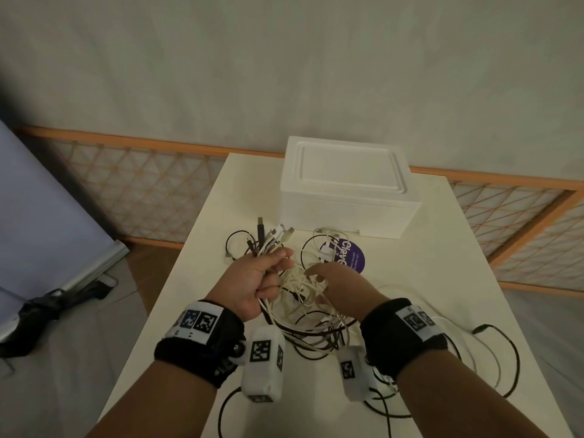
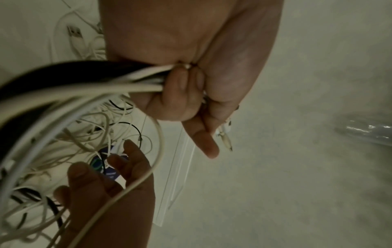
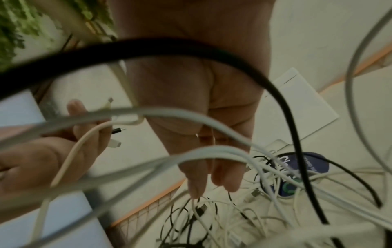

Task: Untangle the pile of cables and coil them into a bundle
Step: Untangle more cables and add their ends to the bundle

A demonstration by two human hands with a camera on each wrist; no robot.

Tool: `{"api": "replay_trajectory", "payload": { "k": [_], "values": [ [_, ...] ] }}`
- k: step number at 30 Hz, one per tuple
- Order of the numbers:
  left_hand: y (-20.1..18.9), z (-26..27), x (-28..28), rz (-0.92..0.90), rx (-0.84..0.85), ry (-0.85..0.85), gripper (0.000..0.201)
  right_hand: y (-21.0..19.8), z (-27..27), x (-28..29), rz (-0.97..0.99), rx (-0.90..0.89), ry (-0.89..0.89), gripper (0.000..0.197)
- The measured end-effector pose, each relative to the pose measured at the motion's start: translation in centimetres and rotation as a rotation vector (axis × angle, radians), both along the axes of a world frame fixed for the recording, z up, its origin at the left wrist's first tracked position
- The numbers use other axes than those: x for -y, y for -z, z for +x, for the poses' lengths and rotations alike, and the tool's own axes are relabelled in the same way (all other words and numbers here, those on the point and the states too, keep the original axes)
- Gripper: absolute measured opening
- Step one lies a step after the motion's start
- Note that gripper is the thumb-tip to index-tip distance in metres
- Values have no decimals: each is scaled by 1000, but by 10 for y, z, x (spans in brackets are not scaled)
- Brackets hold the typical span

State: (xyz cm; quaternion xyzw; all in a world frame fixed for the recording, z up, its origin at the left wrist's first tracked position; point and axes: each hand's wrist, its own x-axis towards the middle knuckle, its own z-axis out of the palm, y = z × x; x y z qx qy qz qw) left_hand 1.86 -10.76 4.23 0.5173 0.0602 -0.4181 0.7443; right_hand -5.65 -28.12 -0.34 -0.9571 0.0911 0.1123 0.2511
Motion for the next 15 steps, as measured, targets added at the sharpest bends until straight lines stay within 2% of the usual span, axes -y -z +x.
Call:
{"api": "replay_trajectory", "payload": {
  "k": [6, 7, 9, 10, 12, 15],
  "values": [
    [14, -1, -7, 13, -76, -38, 13, 16, 5, -10, -1, -97, -163, 67],
    [15, -1, -7, 5, -84, -38, 13, 19, 5, -12, -47, -114, -211, 63],
    [14, -2, -7, -6, -88, -36, 12, 21, 7, -17, -177, -133, -269, 42],
    [14, -2, -8, -6, -86, -40, 13, 19, 7, -19, -228, -115, -270, 32],
    [14, 0, -9, 5, -79, -70, 13, 11, 6, -19, -247, -20, -219, 25],
    [20, 8, -14, 37, -33, -131, 14, -12, 4, -13, -52, 269, -23, 22]
  ]
}}
